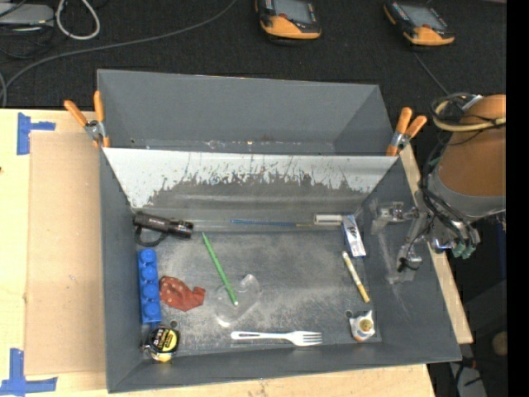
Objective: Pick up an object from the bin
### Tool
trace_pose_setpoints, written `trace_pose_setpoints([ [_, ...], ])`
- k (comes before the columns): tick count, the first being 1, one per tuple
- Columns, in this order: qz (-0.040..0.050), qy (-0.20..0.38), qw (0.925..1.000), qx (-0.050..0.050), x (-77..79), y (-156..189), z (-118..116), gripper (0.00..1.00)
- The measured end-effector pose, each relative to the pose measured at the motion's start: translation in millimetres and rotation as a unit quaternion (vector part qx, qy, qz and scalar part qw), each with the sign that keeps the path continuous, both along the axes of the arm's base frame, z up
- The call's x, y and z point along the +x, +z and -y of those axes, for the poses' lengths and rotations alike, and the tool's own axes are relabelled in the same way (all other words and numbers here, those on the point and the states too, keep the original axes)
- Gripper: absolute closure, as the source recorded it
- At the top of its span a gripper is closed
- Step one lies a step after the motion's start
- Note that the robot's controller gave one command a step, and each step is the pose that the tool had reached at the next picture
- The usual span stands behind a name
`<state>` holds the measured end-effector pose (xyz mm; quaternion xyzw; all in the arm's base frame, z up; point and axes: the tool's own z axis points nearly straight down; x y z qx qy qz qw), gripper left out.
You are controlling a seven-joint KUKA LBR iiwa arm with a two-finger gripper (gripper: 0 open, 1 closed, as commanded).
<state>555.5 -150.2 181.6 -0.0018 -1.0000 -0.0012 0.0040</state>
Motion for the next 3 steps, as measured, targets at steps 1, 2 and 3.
trace_pose_setpoints([
  [1,0.0037,0.002,1.0000,-0.001,1.6,4.8,-0.8,0.00],
  [2,-0.0014,-0.093,0.9957,0.000,-76.3,-54.5,5.5,0.00],
  [3,0.0043,0.200,0.9797,0.000,-57.9,-56.2,4.6,0.00],
])
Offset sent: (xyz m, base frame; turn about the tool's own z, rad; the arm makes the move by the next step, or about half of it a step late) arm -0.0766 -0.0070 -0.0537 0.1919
